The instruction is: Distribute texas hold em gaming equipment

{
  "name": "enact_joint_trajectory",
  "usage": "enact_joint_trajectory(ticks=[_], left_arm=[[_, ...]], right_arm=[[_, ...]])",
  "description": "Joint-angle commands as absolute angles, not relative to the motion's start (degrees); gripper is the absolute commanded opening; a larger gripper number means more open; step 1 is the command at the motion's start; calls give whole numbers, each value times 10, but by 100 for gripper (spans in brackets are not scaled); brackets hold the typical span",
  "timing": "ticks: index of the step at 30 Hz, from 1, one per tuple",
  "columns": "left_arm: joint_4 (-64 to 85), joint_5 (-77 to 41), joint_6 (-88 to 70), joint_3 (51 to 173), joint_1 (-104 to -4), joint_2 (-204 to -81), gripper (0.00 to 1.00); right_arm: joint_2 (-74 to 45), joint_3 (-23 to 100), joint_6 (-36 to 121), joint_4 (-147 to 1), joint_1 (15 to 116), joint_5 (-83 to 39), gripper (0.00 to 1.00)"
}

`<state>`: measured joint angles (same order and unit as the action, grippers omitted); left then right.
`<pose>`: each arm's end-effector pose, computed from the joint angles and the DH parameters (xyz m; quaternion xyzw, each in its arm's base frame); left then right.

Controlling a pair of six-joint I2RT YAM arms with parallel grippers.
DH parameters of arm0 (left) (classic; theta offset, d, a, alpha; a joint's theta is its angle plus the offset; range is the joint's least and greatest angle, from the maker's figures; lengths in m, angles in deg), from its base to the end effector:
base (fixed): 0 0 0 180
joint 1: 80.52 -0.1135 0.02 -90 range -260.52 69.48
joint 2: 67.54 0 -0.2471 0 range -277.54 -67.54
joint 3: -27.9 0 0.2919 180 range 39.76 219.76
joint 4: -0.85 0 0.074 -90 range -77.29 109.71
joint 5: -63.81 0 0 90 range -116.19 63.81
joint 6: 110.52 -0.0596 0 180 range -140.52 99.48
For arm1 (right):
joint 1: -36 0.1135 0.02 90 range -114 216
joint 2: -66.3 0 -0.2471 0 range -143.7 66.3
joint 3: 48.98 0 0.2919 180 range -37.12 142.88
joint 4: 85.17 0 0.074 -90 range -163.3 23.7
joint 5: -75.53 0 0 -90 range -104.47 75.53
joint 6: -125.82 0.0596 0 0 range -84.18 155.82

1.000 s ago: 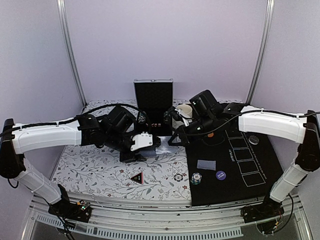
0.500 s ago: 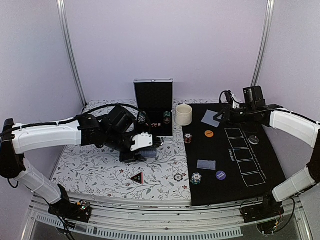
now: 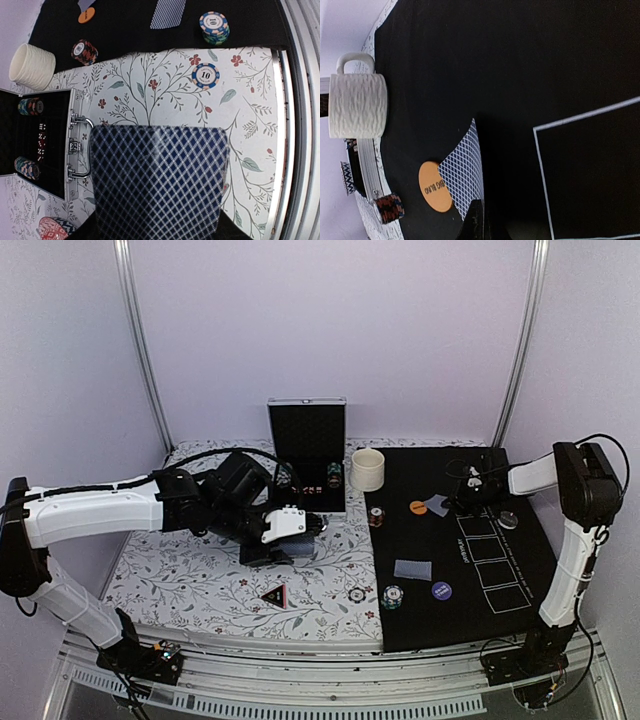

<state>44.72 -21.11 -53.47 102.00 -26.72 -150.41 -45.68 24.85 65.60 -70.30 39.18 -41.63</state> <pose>0.2076 -0.2926 0.2082 0.6603 0.6782 -0.0992 0.3071 0.4163 0.0504 0.0609 0.1396 0.9143 0.3010 0.2324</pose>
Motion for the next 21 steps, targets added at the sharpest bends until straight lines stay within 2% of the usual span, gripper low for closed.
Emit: enact_joint_trajectory(ticks=[1,7,14,21], left_arm=[[436,-202,-540,1016,-255,-1490,52],[436,-200,-540,1017,-254,-1488,52],[436,-202,-541,1017,-255,-1489,52],[436,-200,-541,1017,-254,-1489,52]], right_arm=[[-469,281,674,-739,387,-375,3],[-438,254,684,-756,372,-312,3],[-485,291,696,-751,365,-358,3],[-479,304,684,-729,365,-368,17]])
